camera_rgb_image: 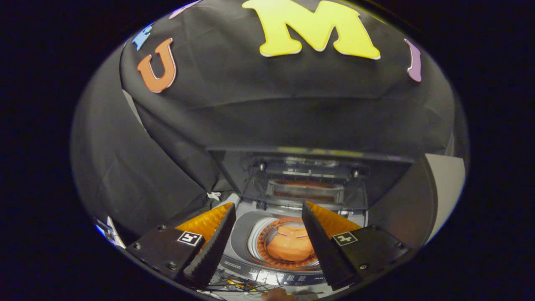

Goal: Put the clothes into the washing machine and then close the washing machine lid.

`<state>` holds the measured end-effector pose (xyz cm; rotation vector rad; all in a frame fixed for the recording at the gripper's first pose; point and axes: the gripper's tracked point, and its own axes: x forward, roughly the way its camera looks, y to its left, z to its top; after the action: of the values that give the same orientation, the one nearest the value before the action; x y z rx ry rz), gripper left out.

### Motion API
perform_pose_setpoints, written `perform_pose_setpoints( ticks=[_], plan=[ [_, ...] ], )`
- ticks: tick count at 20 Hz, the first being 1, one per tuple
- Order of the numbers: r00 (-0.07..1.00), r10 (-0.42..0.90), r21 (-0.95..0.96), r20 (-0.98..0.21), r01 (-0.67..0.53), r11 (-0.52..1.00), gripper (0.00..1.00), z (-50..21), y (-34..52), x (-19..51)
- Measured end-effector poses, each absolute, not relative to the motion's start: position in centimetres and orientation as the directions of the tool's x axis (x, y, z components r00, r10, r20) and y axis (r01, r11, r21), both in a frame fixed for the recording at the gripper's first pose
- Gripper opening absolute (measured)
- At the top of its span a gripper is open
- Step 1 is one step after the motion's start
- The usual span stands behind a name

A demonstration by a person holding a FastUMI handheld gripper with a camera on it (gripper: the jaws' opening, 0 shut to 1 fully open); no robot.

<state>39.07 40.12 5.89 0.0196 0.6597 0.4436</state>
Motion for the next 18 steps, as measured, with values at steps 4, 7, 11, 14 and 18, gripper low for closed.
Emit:
perform_pose_setpoints(
  ticks=[4,7,11,14,18],
  plan=[
    [0.742,0.414,0.148,-0.528,-0.400,0.905,0.98,11.2,40.7,40.3],
    [0.754,0.402,0.137,-0.519,-0.391,0.910,0.98,12.6,40.9,42.0],
    [0.748,0.389,0.150,-0.538,-0.370,0.917,0.98,12.0,40.7,44.4],
    [0.743,0.370,0.160,-0.558,-0.341,0.926,0.98,10.8,40.4,47.2],
    [0.731,0.351,0.167,-0.585,-0.314,0.935,0.98,9.0,40.3,51.2]
  ],
)
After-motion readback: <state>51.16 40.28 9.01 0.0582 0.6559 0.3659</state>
